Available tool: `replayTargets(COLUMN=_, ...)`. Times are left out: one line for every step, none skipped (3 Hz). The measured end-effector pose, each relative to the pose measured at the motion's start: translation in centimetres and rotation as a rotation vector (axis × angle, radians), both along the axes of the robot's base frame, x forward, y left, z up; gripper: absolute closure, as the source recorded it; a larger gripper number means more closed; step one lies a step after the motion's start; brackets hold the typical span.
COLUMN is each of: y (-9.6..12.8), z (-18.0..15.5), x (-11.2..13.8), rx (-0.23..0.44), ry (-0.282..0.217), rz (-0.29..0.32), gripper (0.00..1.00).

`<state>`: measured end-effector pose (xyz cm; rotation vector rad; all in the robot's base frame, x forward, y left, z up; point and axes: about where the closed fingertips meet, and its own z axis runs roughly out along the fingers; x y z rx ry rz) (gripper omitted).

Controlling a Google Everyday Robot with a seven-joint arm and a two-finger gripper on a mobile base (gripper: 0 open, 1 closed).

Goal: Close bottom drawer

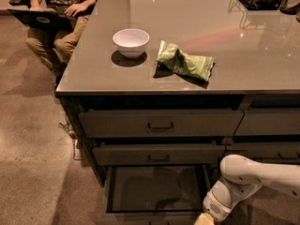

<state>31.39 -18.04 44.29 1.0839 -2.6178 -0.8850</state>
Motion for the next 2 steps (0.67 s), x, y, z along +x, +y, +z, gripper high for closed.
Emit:
replayTargets(y=0.0, z=0.0, x=0.0, rx=0.000, ry=0.000, rz=0.000, gripper=0.00)
replayTargets(y=-0.1, z=-2.8, x=0.4, rx=0.008, ry=0.036, rz=-0.015, gripper=0.00)
